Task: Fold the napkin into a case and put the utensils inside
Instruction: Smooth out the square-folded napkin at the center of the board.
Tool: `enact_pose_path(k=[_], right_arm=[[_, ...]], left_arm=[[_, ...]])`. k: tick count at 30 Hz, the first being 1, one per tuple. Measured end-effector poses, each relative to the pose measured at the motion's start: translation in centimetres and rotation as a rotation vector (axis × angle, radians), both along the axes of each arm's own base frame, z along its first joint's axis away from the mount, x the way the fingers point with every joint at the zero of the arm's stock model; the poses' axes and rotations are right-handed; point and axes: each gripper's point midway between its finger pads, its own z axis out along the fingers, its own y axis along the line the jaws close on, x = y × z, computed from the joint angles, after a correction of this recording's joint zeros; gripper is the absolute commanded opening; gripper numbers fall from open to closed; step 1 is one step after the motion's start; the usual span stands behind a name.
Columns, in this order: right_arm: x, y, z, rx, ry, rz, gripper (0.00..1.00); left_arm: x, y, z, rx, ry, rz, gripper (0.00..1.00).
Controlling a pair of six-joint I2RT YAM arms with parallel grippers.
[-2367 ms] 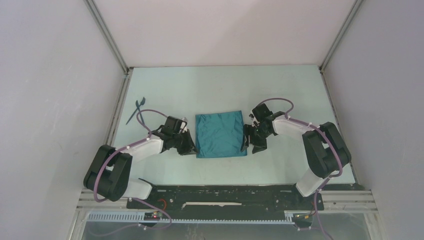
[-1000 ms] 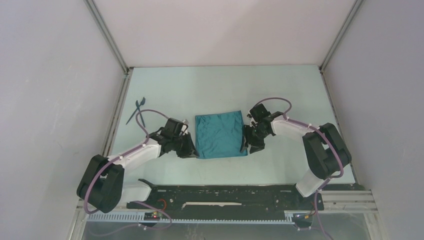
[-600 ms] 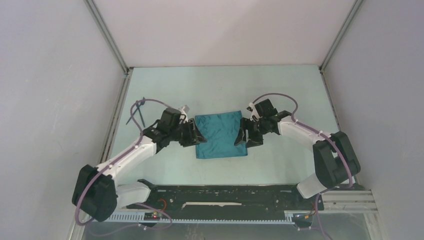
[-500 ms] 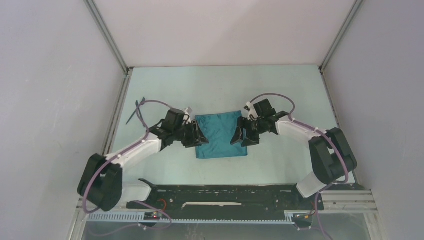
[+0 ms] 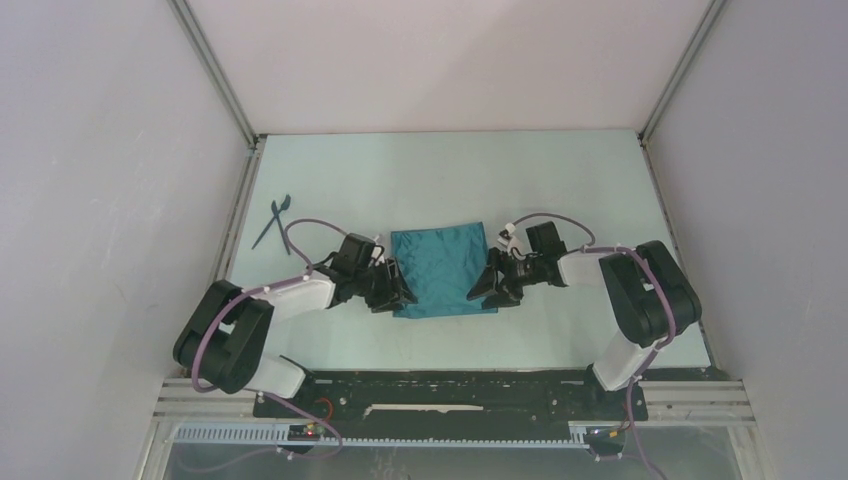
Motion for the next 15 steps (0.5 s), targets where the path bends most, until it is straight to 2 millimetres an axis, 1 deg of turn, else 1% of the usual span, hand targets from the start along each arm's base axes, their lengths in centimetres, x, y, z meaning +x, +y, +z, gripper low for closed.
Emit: enact_pose_path(k=[2,5,11,13,15], right_arm=[[-0.1,-0.4,0.0,0.030,-0.002,-0.006,0.80],[-0.2,-0.8,0.4,0.023,-0.004,-0.023,0.81],[-0.3,-1.0,2.6,0.027,-0.063,-0.034,0.81],[-0.3,-0.9,2.5,0.028,-0.060,-0.035,0.81],[-0.3,-1.0,1.8,0.021,-0.037,-0.037,0.81]], left_arm=[[0.1,0.2,-0.1,-0.005,-0.004,0.008,0.58],[0.3,0.4,0.0,-0.002,-0.013,0.016,0.60],[0.4,1.4,0.5,0.039,-0.034,0.025,0.65],[0.2,1.5,0.8,0.042,-0.031,0.021,0.66],[-0.2,1.3,1.3,0.033,-0.033,0.012,0.67]])
